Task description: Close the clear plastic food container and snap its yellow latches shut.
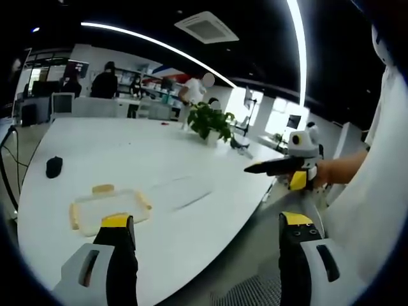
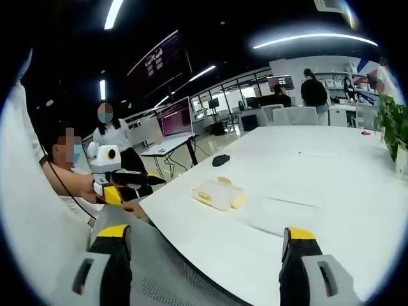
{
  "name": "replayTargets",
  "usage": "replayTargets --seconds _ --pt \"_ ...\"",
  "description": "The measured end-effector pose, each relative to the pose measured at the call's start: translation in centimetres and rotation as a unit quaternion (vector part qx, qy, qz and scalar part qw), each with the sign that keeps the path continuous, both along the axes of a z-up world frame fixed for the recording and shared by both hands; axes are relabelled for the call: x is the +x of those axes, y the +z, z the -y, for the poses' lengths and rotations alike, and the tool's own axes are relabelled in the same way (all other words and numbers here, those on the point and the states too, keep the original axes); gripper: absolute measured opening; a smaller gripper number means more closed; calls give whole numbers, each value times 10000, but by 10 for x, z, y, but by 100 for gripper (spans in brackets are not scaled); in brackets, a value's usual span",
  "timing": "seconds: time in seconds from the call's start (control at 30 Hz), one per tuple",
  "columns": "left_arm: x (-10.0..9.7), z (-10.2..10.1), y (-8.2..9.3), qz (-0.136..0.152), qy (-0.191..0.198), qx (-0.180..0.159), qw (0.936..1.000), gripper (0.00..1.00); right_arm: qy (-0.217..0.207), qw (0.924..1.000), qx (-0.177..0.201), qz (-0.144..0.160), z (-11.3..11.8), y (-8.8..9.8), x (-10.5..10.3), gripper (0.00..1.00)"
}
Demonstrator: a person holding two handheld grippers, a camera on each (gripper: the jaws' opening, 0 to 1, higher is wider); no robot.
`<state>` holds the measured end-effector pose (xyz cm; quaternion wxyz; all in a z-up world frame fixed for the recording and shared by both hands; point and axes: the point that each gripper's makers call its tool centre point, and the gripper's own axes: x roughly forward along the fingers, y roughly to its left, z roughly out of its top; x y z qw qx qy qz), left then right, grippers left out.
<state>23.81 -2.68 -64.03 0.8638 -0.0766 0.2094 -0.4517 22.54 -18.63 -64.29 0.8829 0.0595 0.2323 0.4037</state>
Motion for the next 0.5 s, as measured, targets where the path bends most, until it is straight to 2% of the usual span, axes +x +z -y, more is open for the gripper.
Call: replayTargets --seconds 0.5 --pt "0 0 1 20 15 -26 10000 92 -9 10000 -6 20 0 0 1 99"
